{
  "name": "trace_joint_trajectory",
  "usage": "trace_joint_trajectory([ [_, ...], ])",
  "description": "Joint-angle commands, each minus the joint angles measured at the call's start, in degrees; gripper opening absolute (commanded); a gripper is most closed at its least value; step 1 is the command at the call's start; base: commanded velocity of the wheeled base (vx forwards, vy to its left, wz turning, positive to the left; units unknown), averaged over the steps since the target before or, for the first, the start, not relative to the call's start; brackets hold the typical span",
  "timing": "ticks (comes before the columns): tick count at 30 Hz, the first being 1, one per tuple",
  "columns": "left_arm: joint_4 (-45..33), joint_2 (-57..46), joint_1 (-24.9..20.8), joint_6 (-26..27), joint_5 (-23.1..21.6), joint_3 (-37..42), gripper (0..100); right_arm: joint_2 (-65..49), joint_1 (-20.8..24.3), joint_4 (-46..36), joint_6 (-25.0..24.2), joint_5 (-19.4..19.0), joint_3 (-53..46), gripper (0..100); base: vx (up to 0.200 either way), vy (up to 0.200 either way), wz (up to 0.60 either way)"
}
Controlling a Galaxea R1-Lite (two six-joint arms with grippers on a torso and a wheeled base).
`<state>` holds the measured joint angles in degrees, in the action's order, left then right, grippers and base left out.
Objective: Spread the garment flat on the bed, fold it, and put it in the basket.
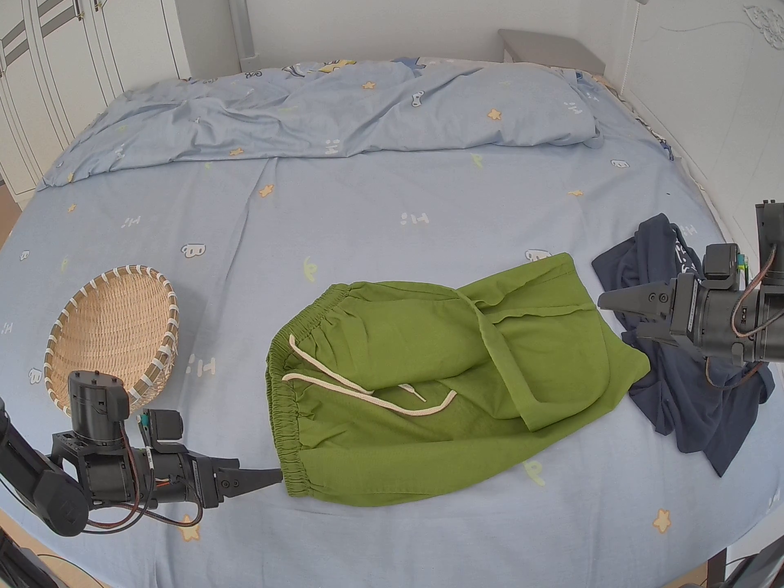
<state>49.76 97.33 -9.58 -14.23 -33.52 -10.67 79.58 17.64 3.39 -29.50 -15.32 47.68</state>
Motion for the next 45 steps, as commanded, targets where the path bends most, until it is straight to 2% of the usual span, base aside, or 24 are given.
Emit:
trace_joint_trajectory([
  [1,1.7,6.0,1.0,0.4,-1.4,1.0,100,-0.2,-0.4,0.2,0.1,-0.1,-0.5,100,0.0,0.0,0.0],
  [7,6.5,9.5,-2.6,-1.8,-1.4,0.4,100,-0.1,-0.4,0.1,0.1,-0.1,-0.5,100,0.0,0.0,0.0],
  [9,11.5,11.2,-5.4,-5.5,-1.3,0.8,100,0.4,-0.2,0.2,0.1,0.0,-1.0,100,0.0,0.0,0.0],
  [12,16.9,12.7,-7.1,-7.9,-1.2,1.6,100,1.7,-0.1,0.6,0.3,0.0,-1.3,100,0.0,0.0,0.0],
  [20,27.2,19.4,-9.9,-8.3,-0.6,3.9,100,2.2,-0.1,1.6,0.6,0.1,-1.5,100,0.0,0.0,0.0],
  [29,34.0,22.4,-9.8,-8.2,-0.6,7.2,100,2.1,0.4,1.6,0.6,0.2,-1.8,100,0.0,0.0,0.0],
  [32,34.0,22.4,-9.8,-8.2,-0.6,7.2,100,2.1,0.4,1.6,0.6,0.2,-1.8,100,0.0,0.0,0.0],
  [34,40.2,27.6,-11.2,-8.4,-0.6,7.6,100,2.1,0.4,1.7,0.6,0.2,-1.8,100,0.0,0.0,0.0],
  [41,40.2,29.8,-11.2,-8.6,-0.5,7.5,100,2.2,0.4,1.7,0.6,0.2,-1.9,100,0.0,0.0,0.0],
  [42,40.2,29.8,-11.0,-8.7,-0.5,7.6,0,2.2,0.4,1.6,0.6,0.2,-1.9,100,0.0,0.0,0.0],
  [45,40.2,29.4,-10.7,-9.2,-0.5,7.6,0,2.2,0.4,1.6,0.6,0.2,-1.9,100,0.0,0.0,0.0],
])
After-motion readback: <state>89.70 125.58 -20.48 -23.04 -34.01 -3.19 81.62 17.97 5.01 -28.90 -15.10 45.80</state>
